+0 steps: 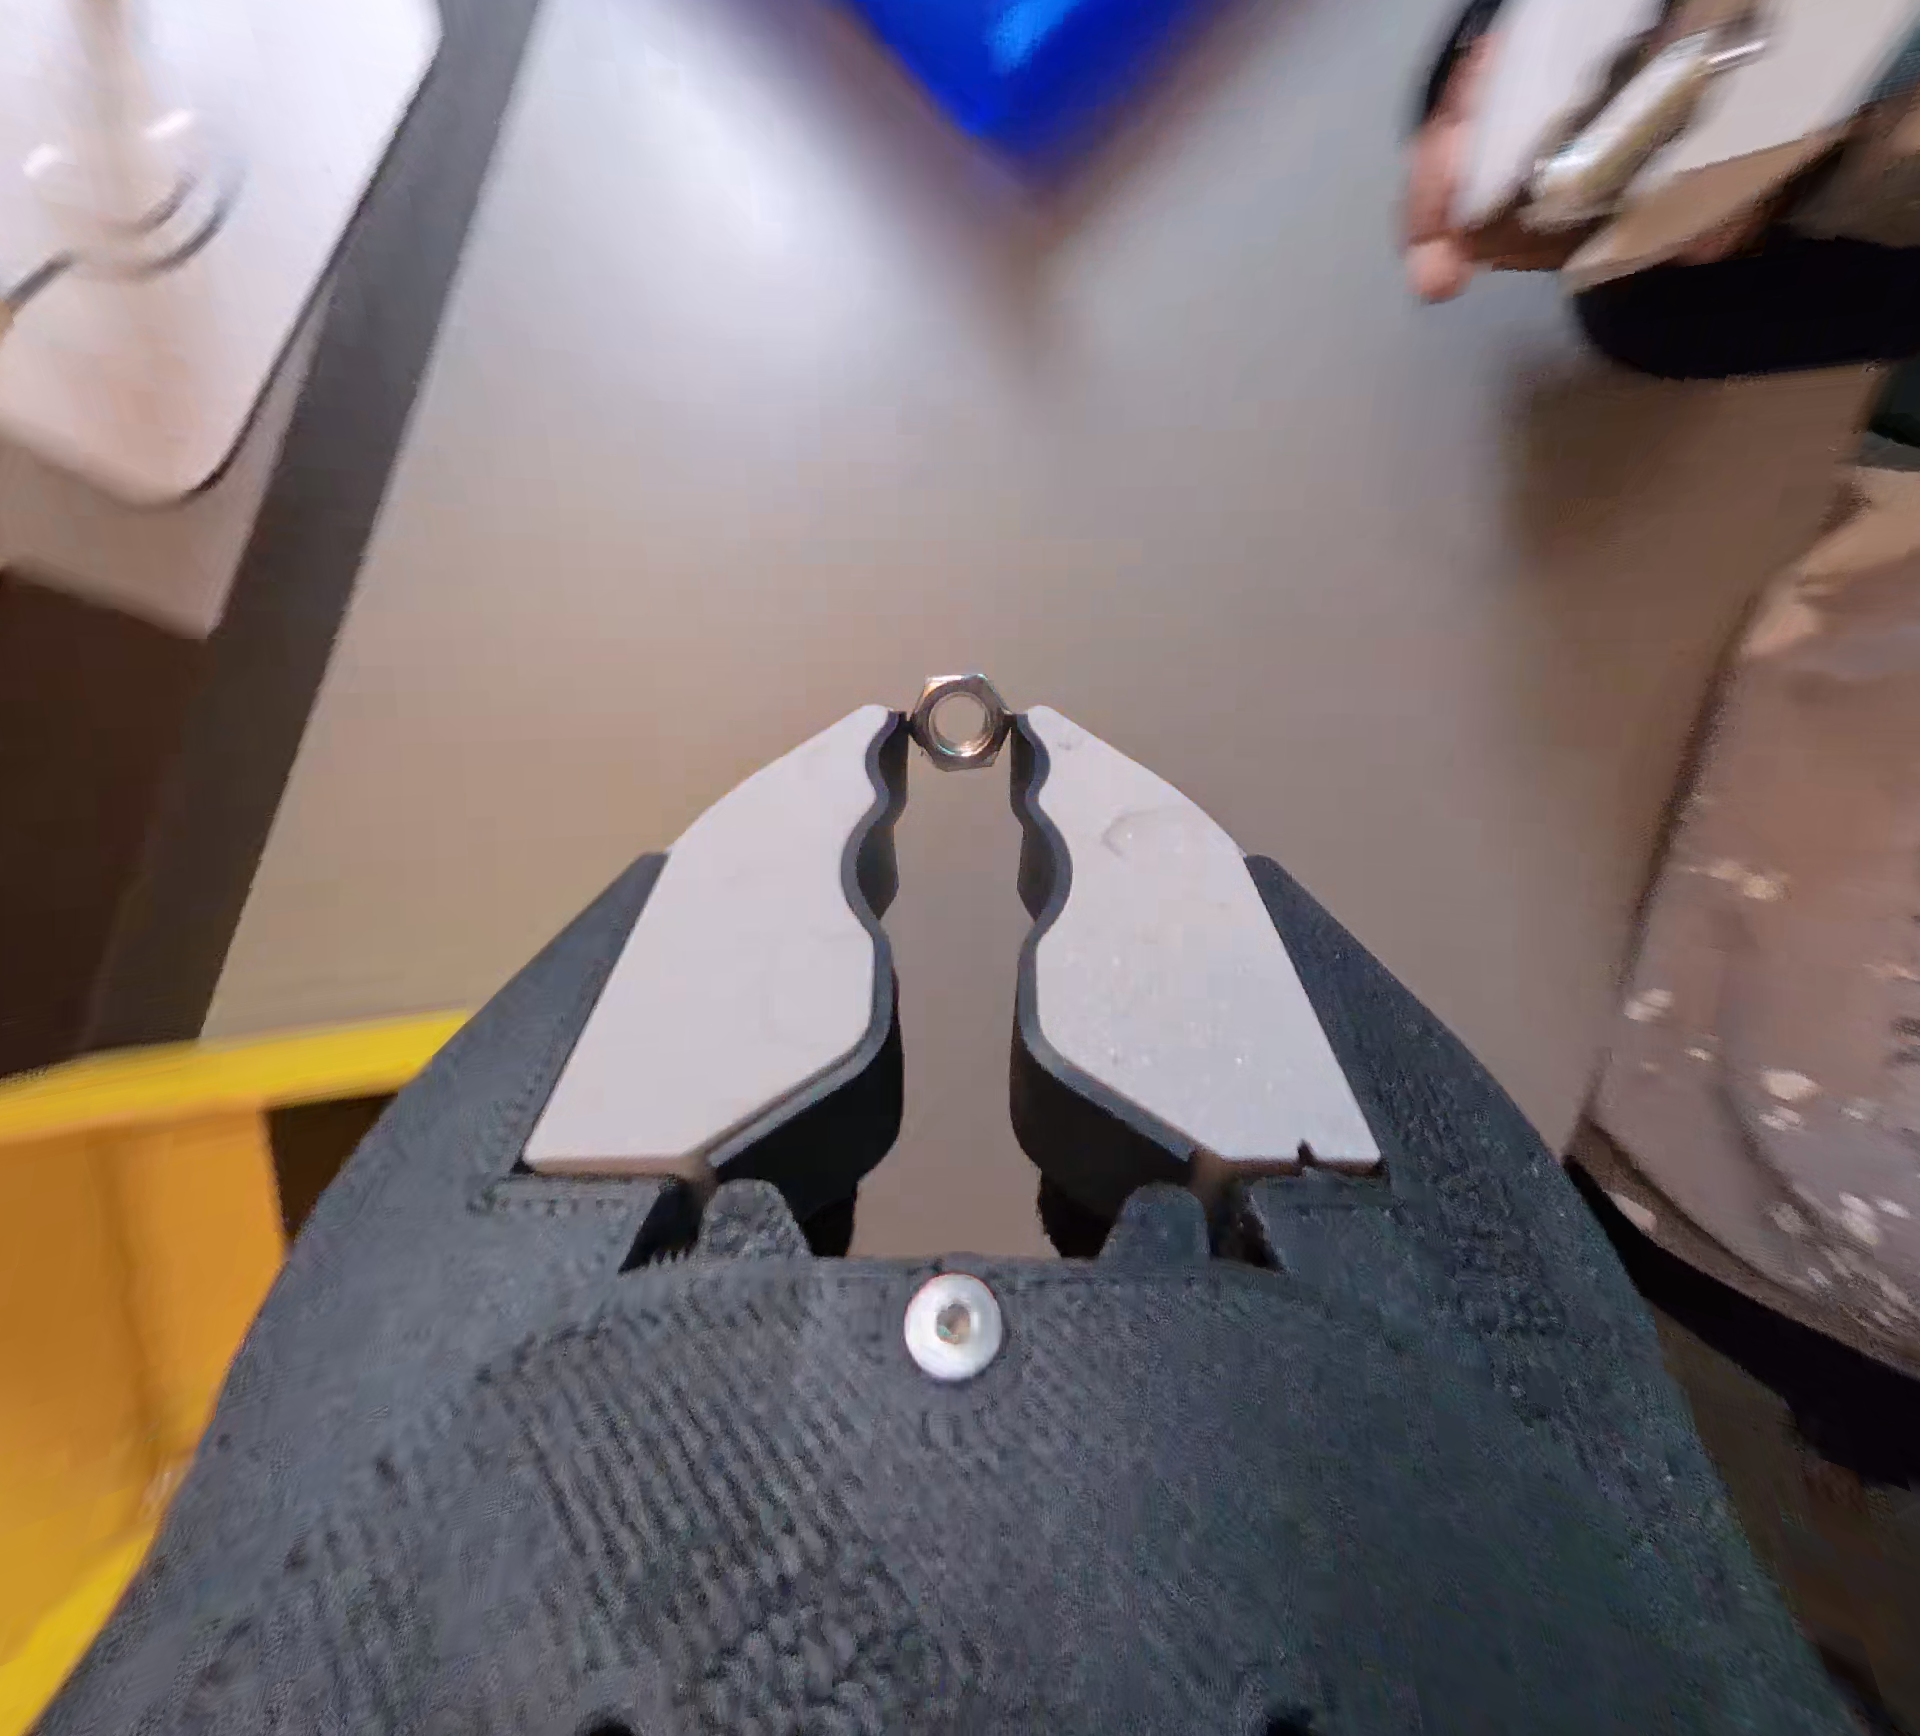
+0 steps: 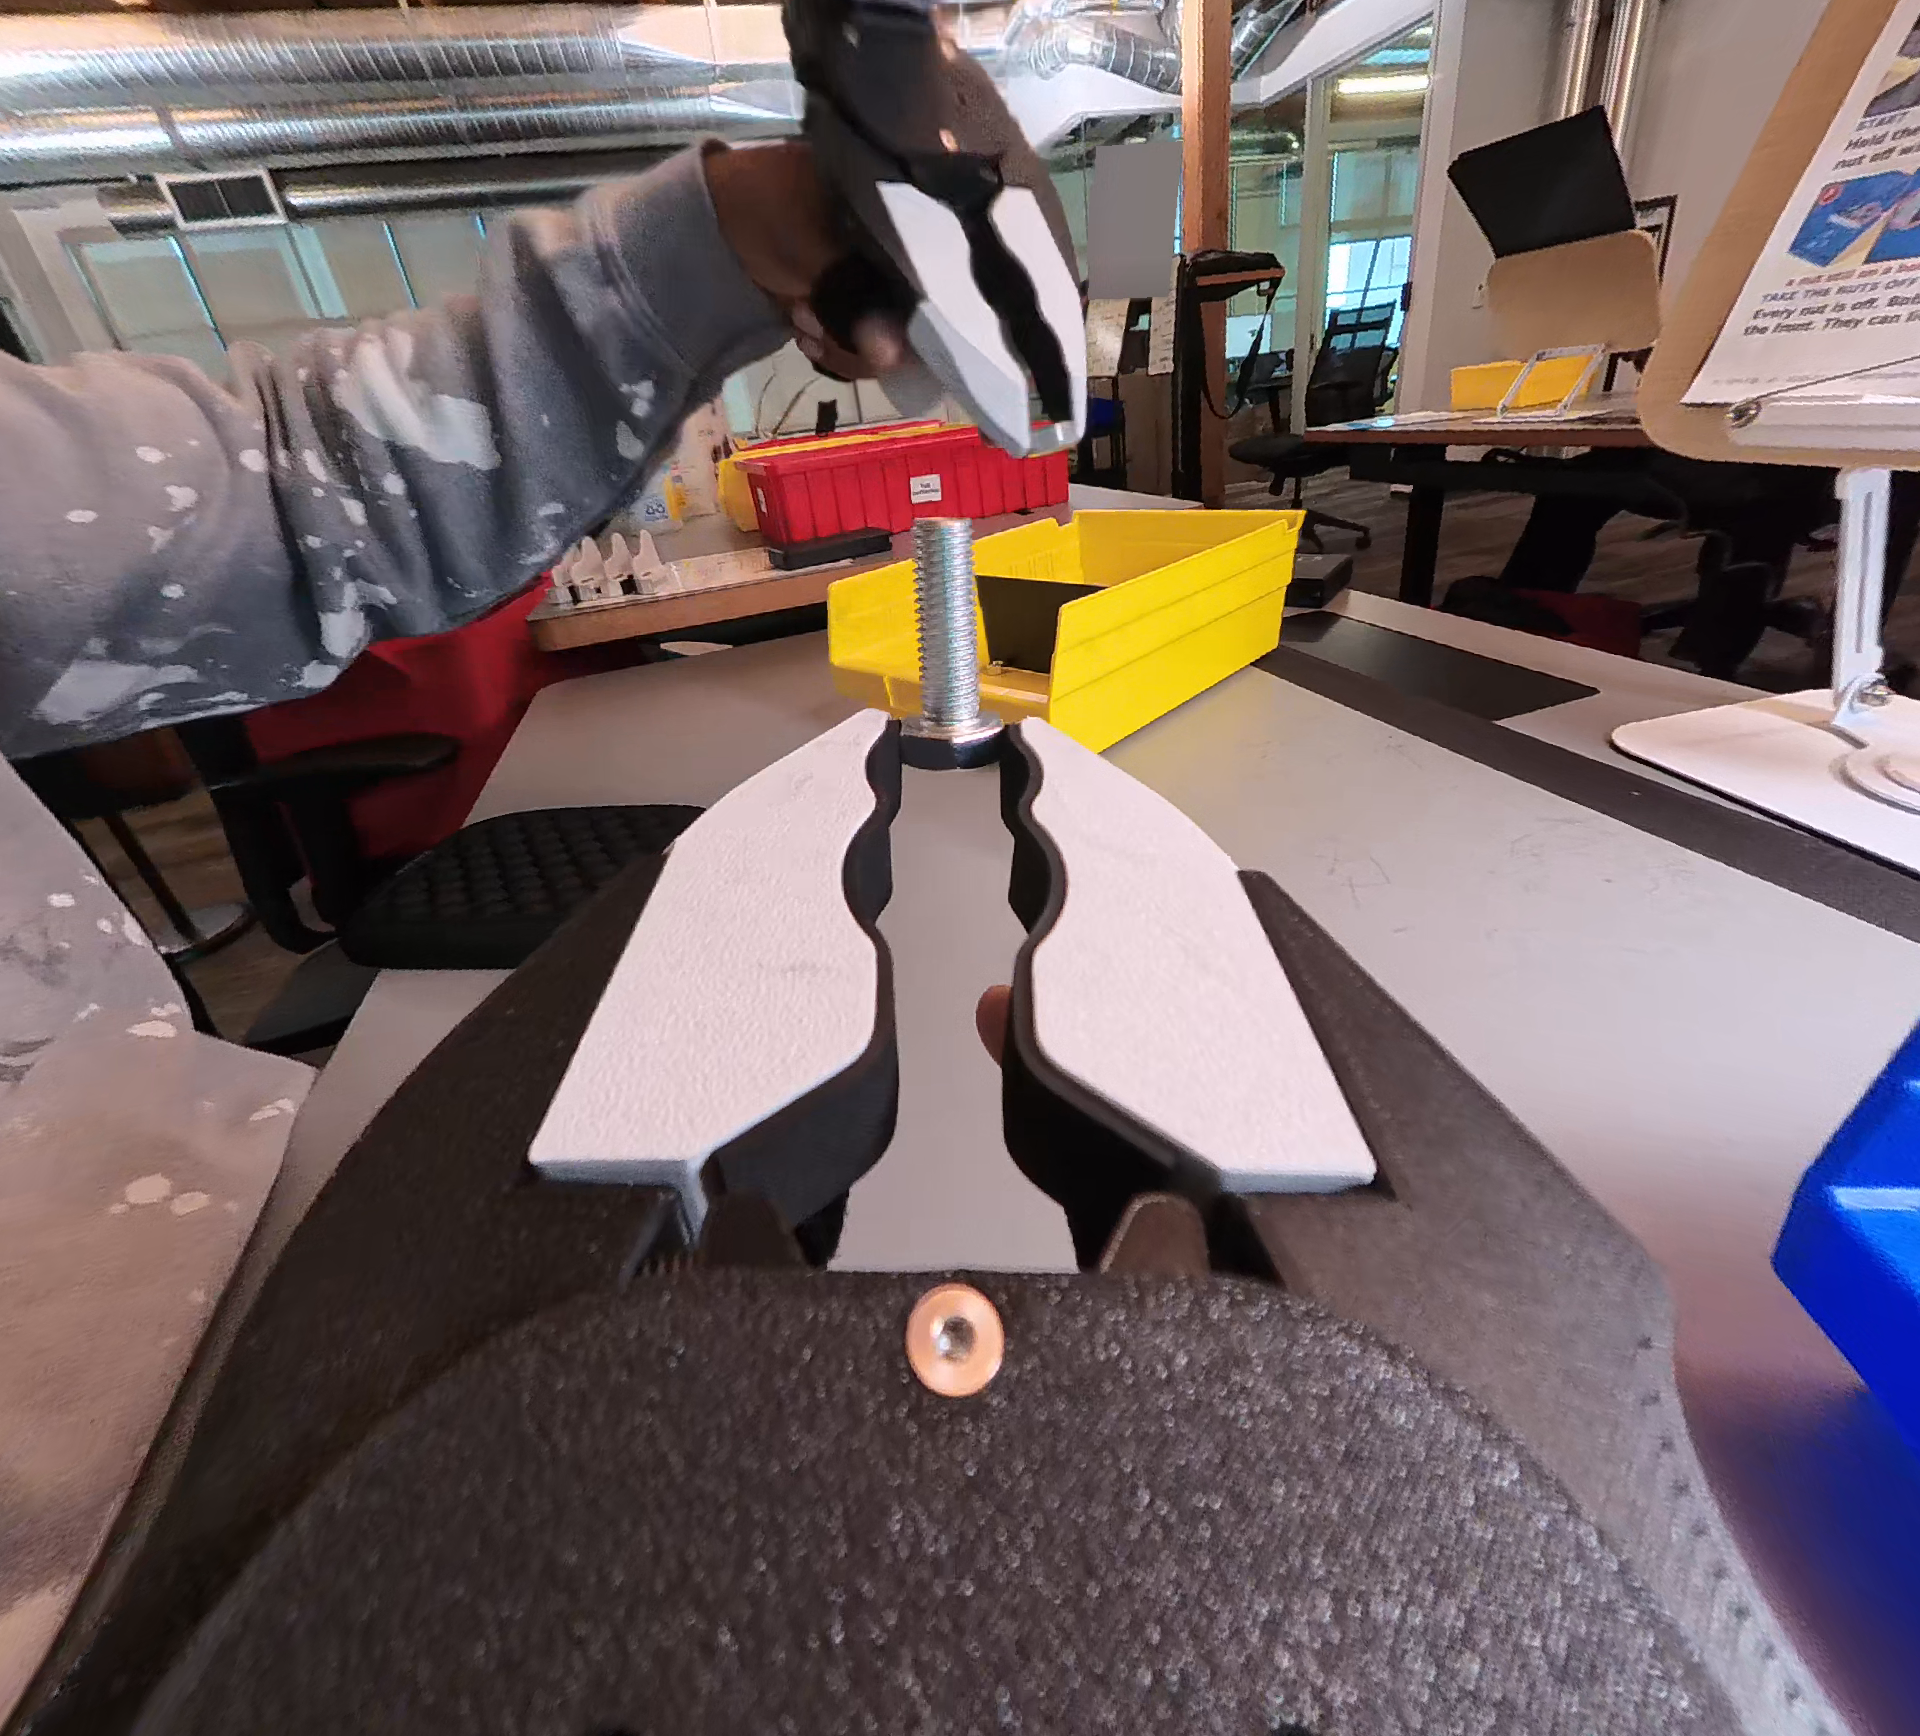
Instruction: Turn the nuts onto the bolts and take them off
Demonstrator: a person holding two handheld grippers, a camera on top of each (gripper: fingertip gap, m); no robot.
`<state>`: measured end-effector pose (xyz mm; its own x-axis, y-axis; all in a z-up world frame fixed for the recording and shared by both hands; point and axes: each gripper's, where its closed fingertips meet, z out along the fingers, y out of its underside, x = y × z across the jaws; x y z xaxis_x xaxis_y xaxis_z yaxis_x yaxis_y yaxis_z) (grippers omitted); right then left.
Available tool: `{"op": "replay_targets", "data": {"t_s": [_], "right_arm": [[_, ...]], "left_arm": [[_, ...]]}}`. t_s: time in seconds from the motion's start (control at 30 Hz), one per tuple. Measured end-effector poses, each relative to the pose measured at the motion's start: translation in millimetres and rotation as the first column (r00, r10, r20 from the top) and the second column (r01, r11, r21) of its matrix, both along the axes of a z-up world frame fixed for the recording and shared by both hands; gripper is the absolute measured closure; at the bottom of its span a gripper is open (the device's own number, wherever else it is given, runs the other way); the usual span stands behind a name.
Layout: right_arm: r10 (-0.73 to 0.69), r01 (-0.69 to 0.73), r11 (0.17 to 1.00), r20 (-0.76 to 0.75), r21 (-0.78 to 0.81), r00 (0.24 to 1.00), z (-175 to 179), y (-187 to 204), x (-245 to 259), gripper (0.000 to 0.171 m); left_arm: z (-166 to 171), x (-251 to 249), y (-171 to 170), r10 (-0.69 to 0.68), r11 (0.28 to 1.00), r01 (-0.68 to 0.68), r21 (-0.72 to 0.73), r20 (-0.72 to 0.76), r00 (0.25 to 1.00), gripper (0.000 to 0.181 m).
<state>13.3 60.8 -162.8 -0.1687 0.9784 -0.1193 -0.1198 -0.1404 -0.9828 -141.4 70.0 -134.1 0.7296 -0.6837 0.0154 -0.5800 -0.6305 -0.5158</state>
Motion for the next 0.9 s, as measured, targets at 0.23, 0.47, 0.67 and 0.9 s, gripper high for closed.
{"op": "replay_targets", "data": {"t_s": [0.23, 0.47, 0.67, 0.9], "right_arm": [[-0.023, 0.023, 0.999, -0.008, 0.042, 1.000, -7.1, -4.2, -4.4, 0.153], [-0.042, 0.044, 0.997, -0.032, 0.059, 0.999, -3.1, -3.8, -2.2, 0.153], [-0.067, 0.071, 0.995, -0.063, 0.066, 0.996, 4.3, -0.6, 2.2, 0.153], [-0.096, 0.098, 0.992, -0.030, 0.079, 0.995, 1.7, 3.2, 1.7, 0.153]], "left_arm": [[-4.2, 138.2, -14.1, -0.310, 0.949, 0.313, -0.040, 0.062, 0.949, 0.161], [-3.5, 175.2, -9.2, -0.372, 0.926, 0.375, -0.052, 0.054, 0.927, 0.161], [-3.9, 178.5, -5.6, -0.373, 0.924, 0.375, -0.079, 0.041, 0.927, 0.161], [1.9, 182.4, -4.9, -0.376, 0.922, 0.382, -0.072, 0.075, 0.923, 0.161]]}}
